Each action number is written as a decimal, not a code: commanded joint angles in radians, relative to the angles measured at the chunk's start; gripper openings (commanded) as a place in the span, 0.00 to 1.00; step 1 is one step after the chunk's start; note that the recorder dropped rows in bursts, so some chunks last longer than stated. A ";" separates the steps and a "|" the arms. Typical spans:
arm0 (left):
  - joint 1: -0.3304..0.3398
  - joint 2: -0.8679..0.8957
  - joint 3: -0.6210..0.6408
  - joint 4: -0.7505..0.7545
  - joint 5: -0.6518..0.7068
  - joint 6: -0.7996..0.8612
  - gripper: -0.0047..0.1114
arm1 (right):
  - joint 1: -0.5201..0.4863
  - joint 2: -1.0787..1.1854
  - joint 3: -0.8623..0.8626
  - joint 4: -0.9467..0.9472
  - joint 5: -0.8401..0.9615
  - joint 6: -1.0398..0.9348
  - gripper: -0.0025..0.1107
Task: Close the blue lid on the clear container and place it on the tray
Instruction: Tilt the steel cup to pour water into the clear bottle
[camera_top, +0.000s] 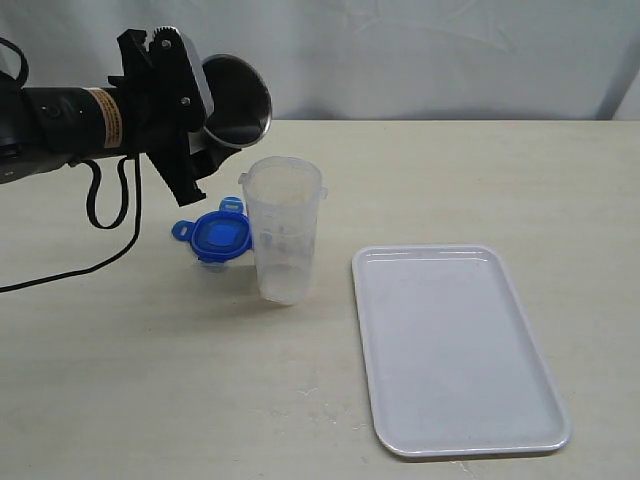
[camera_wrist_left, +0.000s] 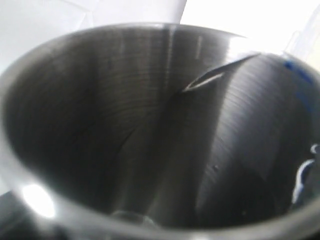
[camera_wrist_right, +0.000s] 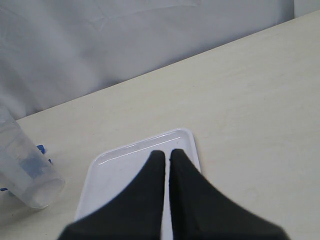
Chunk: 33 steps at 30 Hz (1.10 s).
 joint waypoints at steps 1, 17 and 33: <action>-0.006 -0.012 -0.013 -0.010 -0.039 0.005 0.04 | -0.003 -0.004 0.004 0.001 0.002 0.001 0.06; -0.016 -0.012 -0.013 -0.012 -0.038 0.003 0.04 | -0.003 -0.004 0.004 0.001 0.002 0.001 0.06; -0.022 -0.012 -0.013 -0.012 -0.034 0.033 0.04 | -0.003 -0.004 0.004 0.001 0.002 0.001 0.06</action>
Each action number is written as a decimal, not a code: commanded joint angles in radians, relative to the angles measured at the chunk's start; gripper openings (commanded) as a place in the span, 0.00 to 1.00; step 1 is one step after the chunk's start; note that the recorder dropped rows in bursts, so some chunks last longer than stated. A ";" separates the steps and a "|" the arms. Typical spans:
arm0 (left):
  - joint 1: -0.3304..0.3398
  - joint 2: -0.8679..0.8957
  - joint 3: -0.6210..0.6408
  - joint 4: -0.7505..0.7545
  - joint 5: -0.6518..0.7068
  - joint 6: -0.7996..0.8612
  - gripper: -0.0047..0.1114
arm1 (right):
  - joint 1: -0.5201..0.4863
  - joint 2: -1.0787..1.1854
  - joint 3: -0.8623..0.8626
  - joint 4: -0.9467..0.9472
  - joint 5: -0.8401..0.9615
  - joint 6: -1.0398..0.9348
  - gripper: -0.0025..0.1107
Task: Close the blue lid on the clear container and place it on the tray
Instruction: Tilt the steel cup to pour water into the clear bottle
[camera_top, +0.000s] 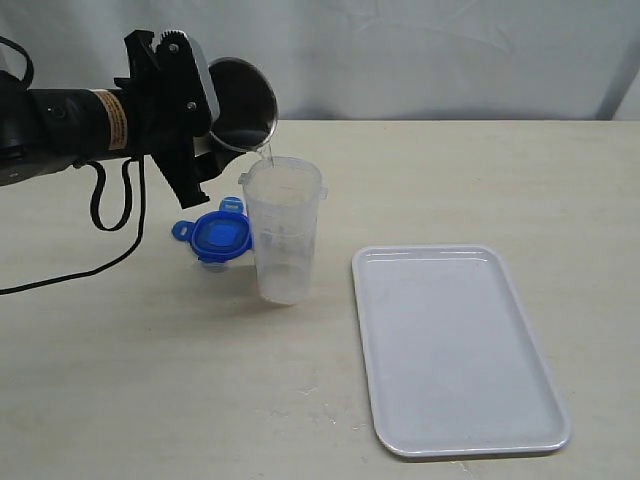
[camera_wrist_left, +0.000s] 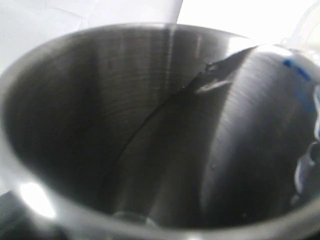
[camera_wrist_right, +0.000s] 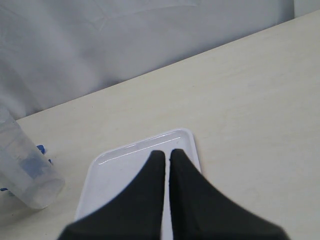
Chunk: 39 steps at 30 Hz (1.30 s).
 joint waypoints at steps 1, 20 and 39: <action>-0.008 -0.012 -0.013 -0.012 -0.037 0.008 0.04 | -0.003 -0.004 0.004 0.001 0.002 0.001 0.06; -0.008 -0.012 -0.013 -0.014 -0.033 0.033 0.04 | -0.003 -0.004 0.004 0.001 0.002 0.001 0.06; -0.008 -0.012 -0.013 -0.012 -0.033 0.051 0.04 | -0.003 -0.004 0.004 0.001 0.002 0.001 0.06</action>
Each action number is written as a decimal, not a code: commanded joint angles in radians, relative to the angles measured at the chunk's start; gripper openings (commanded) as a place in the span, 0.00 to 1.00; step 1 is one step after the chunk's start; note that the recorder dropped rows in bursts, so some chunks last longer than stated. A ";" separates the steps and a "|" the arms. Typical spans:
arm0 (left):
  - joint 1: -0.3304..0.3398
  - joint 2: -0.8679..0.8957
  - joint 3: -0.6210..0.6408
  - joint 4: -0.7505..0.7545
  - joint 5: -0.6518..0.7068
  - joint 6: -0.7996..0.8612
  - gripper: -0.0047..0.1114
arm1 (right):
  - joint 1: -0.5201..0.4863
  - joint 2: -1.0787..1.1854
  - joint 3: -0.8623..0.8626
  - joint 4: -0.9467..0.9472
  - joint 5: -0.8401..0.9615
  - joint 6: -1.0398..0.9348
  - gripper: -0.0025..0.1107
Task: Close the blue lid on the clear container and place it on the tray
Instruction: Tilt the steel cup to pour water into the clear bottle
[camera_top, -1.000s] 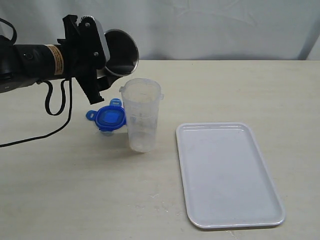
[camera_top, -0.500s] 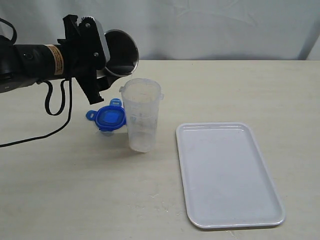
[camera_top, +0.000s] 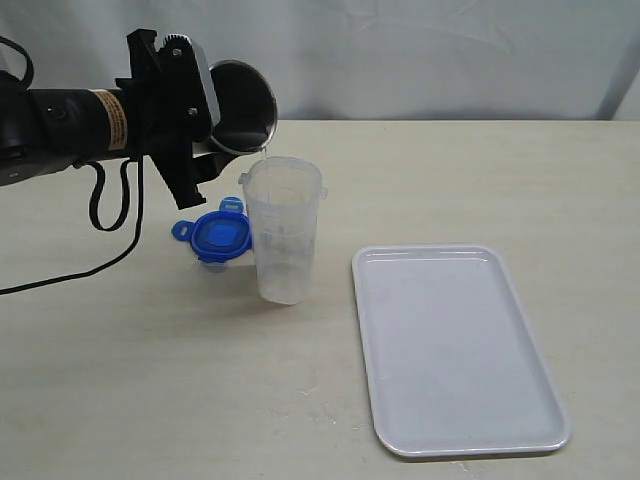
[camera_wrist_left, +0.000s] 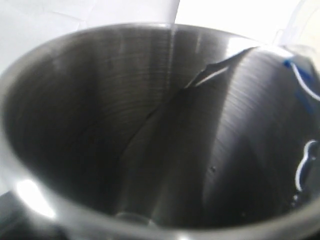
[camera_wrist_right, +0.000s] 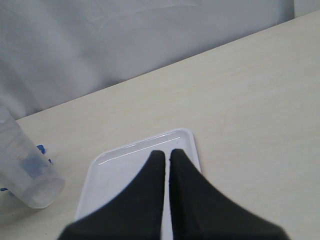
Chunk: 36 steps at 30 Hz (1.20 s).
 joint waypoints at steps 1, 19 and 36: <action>-0.008 -0.012 -0.013 -0.012 -0.038 0.001 0.04 | -0.003 -0.004 0.004 0.001 0.002 0.001 0.06; -0.008 -0.012 -0.013 -0.011 -0.038 0.008 0.04 | -0.003 -0.004 0.004 0.001 0.002 0.001 0.06; -0.008 -0.012 -0.013 -0.013 -0.031 0.032 0.04 | -0.003 -0.004 0.004 0.001 0.002 0.001 0.06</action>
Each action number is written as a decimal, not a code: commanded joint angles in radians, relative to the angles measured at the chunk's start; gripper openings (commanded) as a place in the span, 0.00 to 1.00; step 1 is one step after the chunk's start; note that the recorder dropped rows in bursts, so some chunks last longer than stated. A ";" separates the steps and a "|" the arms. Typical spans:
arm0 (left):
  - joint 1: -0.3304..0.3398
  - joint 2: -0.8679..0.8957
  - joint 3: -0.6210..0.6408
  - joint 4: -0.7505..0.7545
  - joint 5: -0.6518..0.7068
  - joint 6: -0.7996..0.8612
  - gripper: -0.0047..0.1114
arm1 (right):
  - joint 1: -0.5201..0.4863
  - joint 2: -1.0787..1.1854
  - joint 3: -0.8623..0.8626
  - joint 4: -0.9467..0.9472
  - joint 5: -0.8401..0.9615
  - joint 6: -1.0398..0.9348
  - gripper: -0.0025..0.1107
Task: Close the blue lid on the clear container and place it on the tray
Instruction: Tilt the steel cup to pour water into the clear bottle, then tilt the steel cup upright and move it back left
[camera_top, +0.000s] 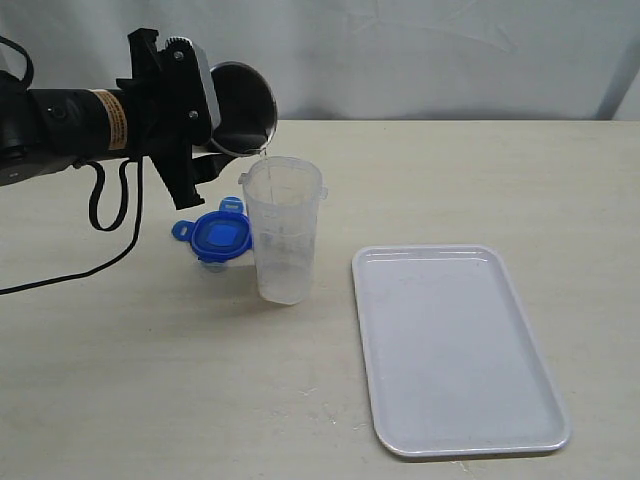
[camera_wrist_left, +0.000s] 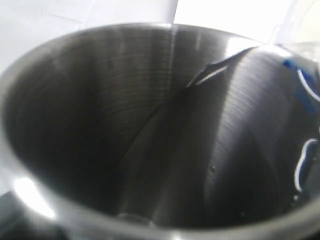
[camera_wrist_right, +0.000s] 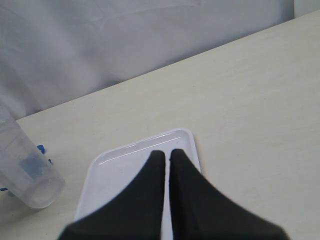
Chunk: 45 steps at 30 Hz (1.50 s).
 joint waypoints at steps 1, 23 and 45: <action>-0.008 -0.012 -0.013 -0.013 -0.031 0.005 0.04 | -0.003 -0.004 0.004 0.001 0.002 0.001 0.06; -0.008 -0.012 -0.013 -0.015 -0.030 0.005 0.04 | -0.003 -0.004 0.004 0.001 0.002 0.001 0.06; -0.008 -0.012 -0.013 -0.020 -0.020 -0.389 0.04 | -0.003 -0.004 0.004 0.001 0.002 0.001 0.06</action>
